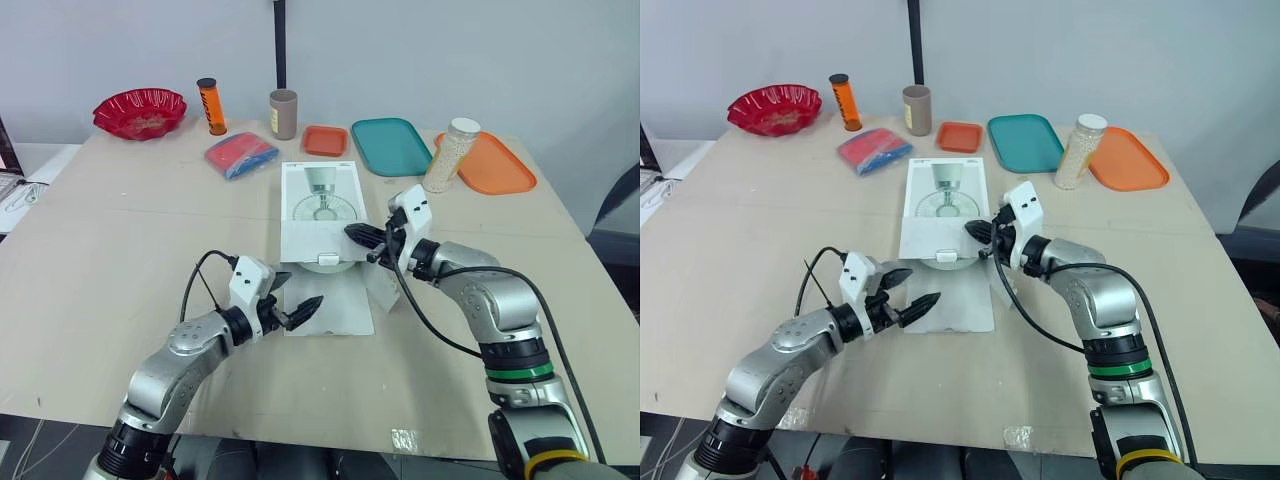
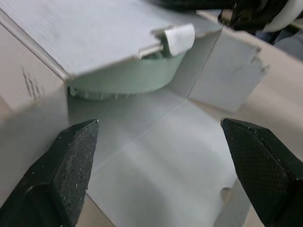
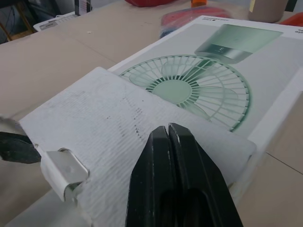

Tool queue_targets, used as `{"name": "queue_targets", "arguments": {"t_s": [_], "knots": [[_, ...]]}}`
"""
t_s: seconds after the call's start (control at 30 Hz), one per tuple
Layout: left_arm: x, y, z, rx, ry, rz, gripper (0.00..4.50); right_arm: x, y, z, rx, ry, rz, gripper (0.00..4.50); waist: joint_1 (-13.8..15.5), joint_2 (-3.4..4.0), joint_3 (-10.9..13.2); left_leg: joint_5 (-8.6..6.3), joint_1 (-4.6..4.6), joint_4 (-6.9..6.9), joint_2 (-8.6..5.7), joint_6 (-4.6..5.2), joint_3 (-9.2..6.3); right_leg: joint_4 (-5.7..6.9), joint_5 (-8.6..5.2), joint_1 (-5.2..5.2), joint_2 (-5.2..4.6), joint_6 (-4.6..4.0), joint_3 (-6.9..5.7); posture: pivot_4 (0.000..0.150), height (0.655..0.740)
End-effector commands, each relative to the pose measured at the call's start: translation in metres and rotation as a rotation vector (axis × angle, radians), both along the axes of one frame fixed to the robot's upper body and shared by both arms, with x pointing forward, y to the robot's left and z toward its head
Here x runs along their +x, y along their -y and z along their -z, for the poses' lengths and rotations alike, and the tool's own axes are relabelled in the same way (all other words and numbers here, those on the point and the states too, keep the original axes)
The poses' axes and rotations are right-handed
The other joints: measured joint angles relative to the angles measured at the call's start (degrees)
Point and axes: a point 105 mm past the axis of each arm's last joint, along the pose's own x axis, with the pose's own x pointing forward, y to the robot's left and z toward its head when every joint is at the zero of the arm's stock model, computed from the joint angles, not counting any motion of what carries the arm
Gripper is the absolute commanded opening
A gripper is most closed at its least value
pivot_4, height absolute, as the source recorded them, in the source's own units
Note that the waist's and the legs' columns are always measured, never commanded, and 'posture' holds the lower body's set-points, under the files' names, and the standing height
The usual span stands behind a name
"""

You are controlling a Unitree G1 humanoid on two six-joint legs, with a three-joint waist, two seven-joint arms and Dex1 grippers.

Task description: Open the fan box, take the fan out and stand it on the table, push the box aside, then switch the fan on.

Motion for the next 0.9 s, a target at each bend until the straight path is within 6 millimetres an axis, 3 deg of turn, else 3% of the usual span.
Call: {"name": "queue_targets", "arguments": {"t_s": [0.03, 0.43, 0.53, 0.67, 0.9], "knots": [[0.009, -0.001, -0.010, 0.022, 0.089, -0.019, 4.38, 0.001, 0.002, -0.014, 0.006, 0.058, 0.003, 0.00, 0.0, 0.00, 0.0, 0.00, 0.00, 0.00, 0.00, 0.00, 0.00, 0.00, 0.00, 0.00, 0.00, 0.00, 0.00, 0.150, 0.7389], [0.029, -0.019, -0.015, 0.056, 0.146, -0.116, 4.38, 0.000, -0.001, -0.015, 0.022, 0.065, 0.005, 0.00, 0.0, 0.00, 0.0, 0.00, 0.00, 0.00, 0.00, 0.00, 0.00, 0.02, 0.00, 0.00, 0.00, 0.00, 0.00, 0.150, 0.7389], [0.020, -0.029, -0.012, 0.035, 0.109, -0.101, 4.38, -0.001, -0.006, -0.014, 0.029, 0.065, -0.005, 0.00, -0.1, 0.00, 0.0, 0.00, -0.01, -0.01, 0.00, 0.00, 0.00, 0.01, 0.00, 0.00, 0.00, 0.00, 0.00, 0.150, 0.7389], [-0.004, -0.031, -0.016, -0.139, -0.042, -0.020, 4.38, -0.003, -0.012, -0.013, 0.026, 0.064, -0.025, 0.00, -0.2, 0.01, 0.0, 0.01, -0.01, -0.02, 0.02, 0.00, 0.00, 0.02, 0.00, -0.01, -0.01, 0.01, -0.01, 0.150, 0.7389], [-0.013, -0.028, -0.022, -0.414, -0.275, -0.063, 4.38, -0.003, -0.013, -0.012, 0.026, 0.056, -0.032, 0.00, -0.1, -0.01, 0.0, 0.00, -0.02, 0.02, -0.02, 0.01, -0.08, 0.02, -0.02, 0.04, -0.03, 0.06, -0.08, 0.150, 0.7389]]}}
